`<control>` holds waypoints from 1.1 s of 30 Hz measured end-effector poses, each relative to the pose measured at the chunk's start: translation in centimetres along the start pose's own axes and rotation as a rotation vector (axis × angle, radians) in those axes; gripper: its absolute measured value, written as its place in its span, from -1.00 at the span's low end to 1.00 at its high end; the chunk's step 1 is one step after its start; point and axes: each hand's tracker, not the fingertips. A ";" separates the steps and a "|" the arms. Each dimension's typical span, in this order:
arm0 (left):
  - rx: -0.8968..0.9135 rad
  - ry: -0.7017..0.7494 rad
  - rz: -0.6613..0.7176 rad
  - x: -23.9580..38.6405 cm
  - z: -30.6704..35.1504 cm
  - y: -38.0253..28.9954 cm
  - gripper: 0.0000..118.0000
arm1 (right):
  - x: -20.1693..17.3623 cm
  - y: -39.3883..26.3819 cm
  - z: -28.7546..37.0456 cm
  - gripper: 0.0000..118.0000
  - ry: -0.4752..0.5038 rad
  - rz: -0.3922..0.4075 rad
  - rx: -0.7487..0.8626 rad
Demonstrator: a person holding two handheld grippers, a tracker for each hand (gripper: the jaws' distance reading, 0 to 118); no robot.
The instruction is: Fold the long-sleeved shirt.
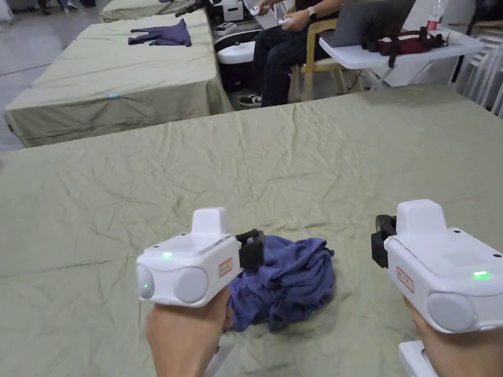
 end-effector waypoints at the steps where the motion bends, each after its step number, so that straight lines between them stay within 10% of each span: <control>1: 0.016 0.032 0.003 -0.8 1.2 -0.4 0.07 | -0.4 0.2 0.2 -0.98 0.004 0.011 0.007; 4: 0.044 0.106 0.051 -4.0 5.0 -1.6 -0.03 | -1.6 0.7 1.2 -0.97 0.014 0.043 0.032; 8: 0.043 0.168 0.045 -6.7 8.0 -2.9 -0.93 | -2.9 0.9 1.9 -0.97 0.035 0.049 0.046; 11: 0.037 0.197 0.039 -7.4 8.9 -3.3 -1.00 | -3.6 0.9 2.3 -0.97 0.044 0.053 0.057; 24: -0.312 -0.028 0.085 -7.6 1.9 -4.4 -1.00 | -3.3 -0.6 0.0 -0.97 0.050 0.056 -0.001; 28: -0.398 -0.006 0.105 -7.7 -2.8 -5.8 -0.03 | -3.2 -1.3 -2.1 -0.97 0.046 0.068 -0.047; 33: -0.451 -0.020 0.088 -7.9 -8.4 -7.1 -0.08 | -3.1 -2.2 -5.4 -0.97 0.042 0.075 -0.101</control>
